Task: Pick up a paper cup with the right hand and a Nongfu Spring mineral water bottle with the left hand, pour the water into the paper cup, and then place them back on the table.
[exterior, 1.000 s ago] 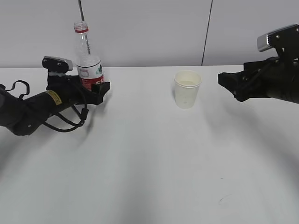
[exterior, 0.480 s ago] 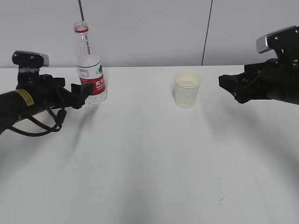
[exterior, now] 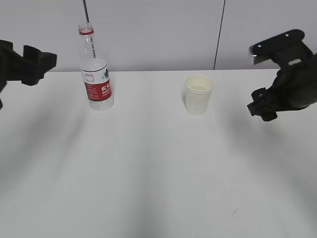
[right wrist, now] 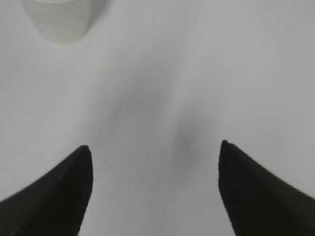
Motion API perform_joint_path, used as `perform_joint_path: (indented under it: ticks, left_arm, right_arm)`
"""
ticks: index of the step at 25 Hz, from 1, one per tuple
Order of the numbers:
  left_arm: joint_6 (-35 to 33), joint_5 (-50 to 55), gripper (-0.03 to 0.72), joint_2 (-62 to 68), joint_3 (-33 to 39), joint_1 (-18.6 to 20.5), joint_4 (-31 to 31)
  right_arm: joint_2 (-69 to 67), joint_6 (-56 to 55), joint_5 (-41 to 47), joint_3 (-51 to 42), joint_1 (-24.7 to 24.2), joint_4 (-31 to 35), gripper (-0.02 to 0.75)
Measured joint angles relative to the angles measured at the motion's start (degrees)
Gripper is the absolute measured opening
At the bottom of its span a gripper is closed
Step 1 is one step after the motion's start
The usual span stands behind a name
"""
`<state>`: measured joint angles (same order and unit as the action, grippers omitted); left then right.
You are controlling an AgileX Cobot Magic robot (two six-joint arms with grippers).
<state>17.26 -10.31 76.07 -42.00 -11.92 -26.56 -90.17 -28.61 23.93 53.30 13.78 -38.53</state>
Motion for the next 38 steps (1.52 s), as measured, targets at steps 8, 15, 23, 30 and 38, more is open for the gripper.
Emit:
perform_joint_path:
  ticks: [8,15,23,30,38]
  left_arm:
    - [0.0,37.1,0.547,-21.1,0.5,-12.5,10.2]
    - [-0.9,68.5,0.53,-33.4,-1.0,-16.3,26.6]
    - [-4.8,82.2,0.529,-43.8,-4.1,-16.4,31.1]
    - [-9.9,83.0,0.529,-55.7,-4.1,-16.4,28.3]
    - [-10.3,83.2,0.529,-62.7,-0.4,-16.4,21.6]
  right_arm:
    - [0.8,26.0,36.3,19.4,6.5,28.1,0.588]
    - [11.5,32.6,45.8,21.9,6.5,37.1,0.587]
    - [31.7,32.8,47.3,19.2,6.5,42.1,0.587]
    - [52.6,31.2,48.3,5.6,6.5,42.3,0.587]
    - [72.7,28.6,47.5,-12.9,6.5,36.5,0.587]
